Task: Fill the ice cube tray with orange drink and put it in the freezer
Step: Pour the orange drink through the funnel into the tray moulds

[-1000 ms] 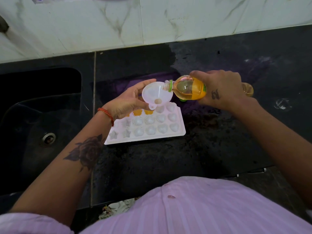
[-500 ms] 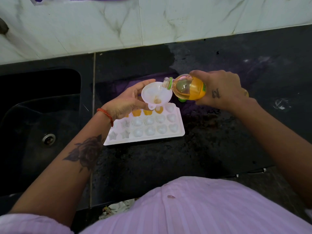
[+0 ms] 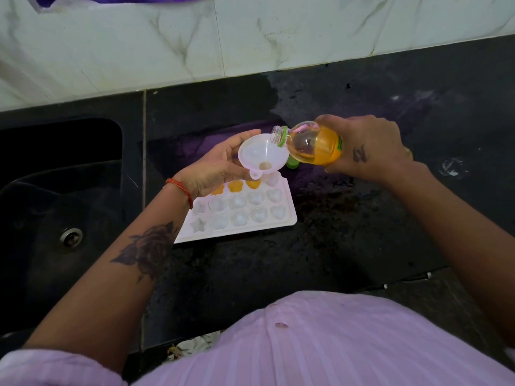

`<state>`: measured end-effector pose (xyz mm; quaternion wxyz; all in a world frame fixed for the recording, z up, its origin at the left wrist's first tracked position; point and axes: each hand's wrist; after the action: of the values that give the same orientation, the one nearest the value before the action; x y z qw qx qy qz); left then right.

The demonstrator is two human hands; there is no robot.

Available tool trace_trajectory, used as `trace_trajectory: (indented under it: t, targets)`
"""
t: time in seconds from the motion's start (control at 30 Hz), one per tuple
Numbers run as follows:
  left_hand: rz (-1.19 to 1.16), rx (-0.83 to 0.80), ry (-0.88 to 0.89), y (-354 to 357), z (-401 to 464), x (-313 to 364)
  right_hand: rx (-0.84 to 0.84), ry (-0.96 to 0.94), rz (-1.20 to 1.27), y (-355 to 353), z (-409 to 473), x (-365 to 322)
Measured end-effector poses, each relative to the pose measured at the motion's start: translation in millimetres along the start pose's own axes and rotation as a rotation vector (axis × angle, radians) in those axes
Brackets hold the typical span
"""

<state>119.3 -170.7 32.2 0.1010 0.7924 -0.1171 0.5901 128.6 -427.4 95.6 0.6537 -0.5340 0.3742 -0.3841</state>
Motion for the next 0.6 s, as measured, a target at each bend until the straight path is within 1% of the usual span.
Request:
trace_trajectory:
  t: [0.33, 0.6]
  targets:
    - [0.002, -0.018, -0.022, 6.4, 9.4, -2.1, 0.056, -0.01, -0.12, 5.8, -5.4, 12.1]
    - [0.012, -0.015, -0.028, 8.3, 7.6, 1.2, 0.05, -0.009, -0.104, 2.6, -7.0, 13.1]
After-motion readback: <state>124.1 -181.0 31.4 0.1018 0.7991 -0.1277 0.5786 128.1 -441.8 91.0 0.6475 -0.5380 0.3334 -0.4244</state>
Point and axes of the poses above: each hand's wrist, its own z-axis towards the middle knuckle, its own y-axis out of the palm, x = y × z, and after that the axes turned 3 degrees about x, right-handed
